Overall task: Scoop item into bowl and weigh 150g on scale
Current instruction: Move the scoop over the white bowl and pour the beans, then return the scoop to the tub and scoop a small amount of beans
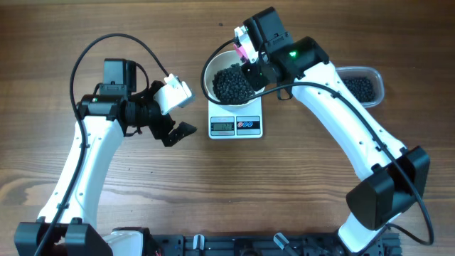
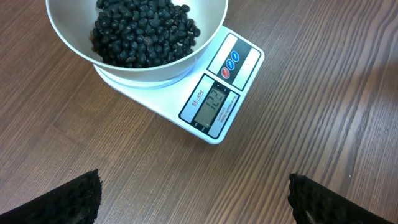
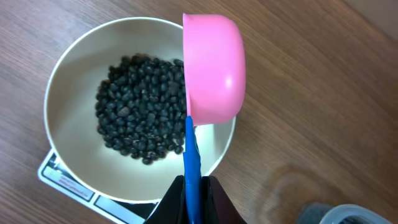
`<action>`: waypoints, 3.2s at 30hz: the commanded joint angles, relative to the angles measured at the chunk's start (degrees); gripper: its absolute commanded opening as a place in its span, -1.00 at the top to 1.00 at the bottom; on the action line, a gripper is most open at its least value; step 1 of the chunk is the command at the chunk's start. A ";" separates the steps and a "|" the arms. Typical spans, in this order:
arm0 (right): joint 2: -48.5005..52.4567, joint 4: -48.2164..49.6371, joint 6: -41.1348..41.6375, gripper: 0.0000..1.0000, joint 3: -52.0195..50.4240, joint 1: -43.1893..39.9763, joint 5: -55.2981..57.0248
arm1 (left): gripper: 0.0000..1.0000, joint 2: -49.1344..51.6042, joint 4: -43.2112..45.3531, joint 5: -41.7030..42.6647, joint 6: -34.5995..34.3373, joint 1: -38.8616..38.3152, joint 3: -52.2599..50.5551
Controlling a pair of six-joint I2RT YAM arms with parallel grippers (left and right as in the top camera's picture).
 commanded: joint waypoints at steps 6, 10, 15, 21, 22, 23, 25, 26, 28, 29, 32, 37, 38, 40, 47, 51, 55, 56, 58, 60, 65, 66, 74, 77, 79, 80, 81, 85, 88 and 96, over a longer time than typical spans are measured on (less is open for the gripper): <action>0.02 0.76 2.60 0.91 2.05 -2.16 -7.43 | -1.00 -0.90 0.00 1.29 0.94 0.28 -0.24; -3.48 0.09 5.84 0.91 3.26 -10.49 -17.88 | -1.00 -0.90 0.00 1.29 0.94 0.28 -0.24; -8.33 -7.89 6.36 0.91 3.26 -25.24 -19.63 | -1.00 -0.90 0.00 1.27 0.94 0.28 -0.24; -7.26 -14.21 1.51 0.91 -1.73 -37.88 -12.15 | -1.00 -0.90 0.00 1.29 0.94 0.28 -0.24; -6.75 -14.36 1.01 0.92 -3.06 -38.32 -9.62 | -1.00 -0.90 0.00 1.29 0.94 0.26 -0.24; -5.92 -14.47 0.44 0.91 -4.24 -38.34 -6.84 | -1.00 -0.90 0.00 1.29 0.94 0.28 -0.24; -3.91 -14.34 0.39 0.91 -5.88 -38.34 -2.54 | -1.00 -0.90 0.00 1.29 0.94 0.28 -0.24; -3.02 -14.10 0.07 0.91 -6.58 -38.34 -1.49 | -1.00 -0.90 0.00 1.29 0.94 0.28 -0.24; -1.25 -13.81 -1.05 0.92 -7.50 -38.34 -0.24 | -1.00 -0.90 0.00 1.29 0.92 0.28 -0.24; 0.22 -13.62 -1.03 0.91 -7.76 -38.34 0.94 | -1.00 -0.90 0.00 1.29 0.94 0.28 -0.24; 4.42 -12.11 -1.05 0.91 -7.76 -38.29 3.30 | -1.00 -0.90 0.00 1.27 0.94 0.28 -0.24; 6.38 -13.20 -3.78 0.92 -7.76 -37.86 -11.54 | -1.00 -0.90 0.00 1.29 0.94 0.28 -0.24; 6.38 -14.29 -4.07 0.91 -7.76 -37.88 -14.53 | -1.00 -0.90 0.00 1.29 0.94 0.28 -0.24; 6.38 -16.24 -4.52 0.92 -7.76 -37.88 -16.87 | -1.00 -0.90 0.00 1.29 0.94 0.28 -0.24; 6.36 -18.47 -5.35 0.92 -7.19 -41.31 -26.32 | -1.00 -0.90 0.00 1.29 0.94 0.28 -0.24; 6.36 -18.43 -5.66 0.92 -6.88 -48.17 -34.91 | -1.00 -0.90 0.00 1.29 0.94 0.28 -0.24; 6.36 -18.84 -8.35 0.91 -6.88 -55.23 -43.30 | -0.99 -0.90 0.00 1.29 0.94 0.28 -0.24; 6.36 -19.06 -9.33 0.91 -6.88 -56.83 -45.57 | -1.00 -0.90 0.00 1.27 0.94 0.28 -0.24; 6.36 -19.63 -11.08 0.91 -6.88 -59.12 -49.00 | -1.00 -0.90 0.00 1.29 0.94 0.26 -0.24; 6.36 -20.06 -11.58 0.91 -6.88 -61.29 -51.45 | -1.00 -0.90 0.00 1.29 0.94 0.28 -0.24; 6.36 -21.00 -14.45 0.91 -6.88 -62.20 -62.99 | -1.00 -0.90 0.00 1.29 0.94 0.28 -0.24; 6.36 -21.18 -14.56 0.91 -6.88 -61.99 -65.35 | -1.00 -0.90 0.00 1.29 0.94 0.28 -0.24; 6.36 -20.33 -14.32 0.91 -6.88 -54.21 -74.75 | -1.00 -0.90 0.00 1.29 0.94 0.28 -0.24; 6.36 -16.68 -9.81 0.91 -6.86 -48.19 -75.23 | -1.00 -0.90 0.00 1.29 0.94 0.28 -0.24; 6.36 -12.61 -5.77 0.91 -6.86 -43.30 -75.19 | -1.00 -0.90 0.00 1.29 0.94 0.26 -0.24; 6.36 -10.29 -3.48 0.91 -6.82 -40.89 -75.14 | -1.00 -0.90 0.00 1.29 0.94 0.28 -0.24; 6.36 -8.59 -1.64 0.91 -6.36 -38.77 -74.64 | -1.00 -0.90 0.00 1.27 0.94 0.28 -0.24; 6.25 -7.50 3.89 0.91 -1.01 -29.53 -62.20 | -1.00 -0.90 0.00 1.29 0.94 0.28 -0.24; 6.23 -10.29 5.14 0.91 4.81 -22.34 -45.18 | -1.00 -0.90 0.00 1.29 0.94 0.28 -0.24; 6.03 -10.88 -0.20 0.91 8.31 -4.17 -7.08 | -0.99 -0.90 0.00 1.29 0.94 0.28 -0.24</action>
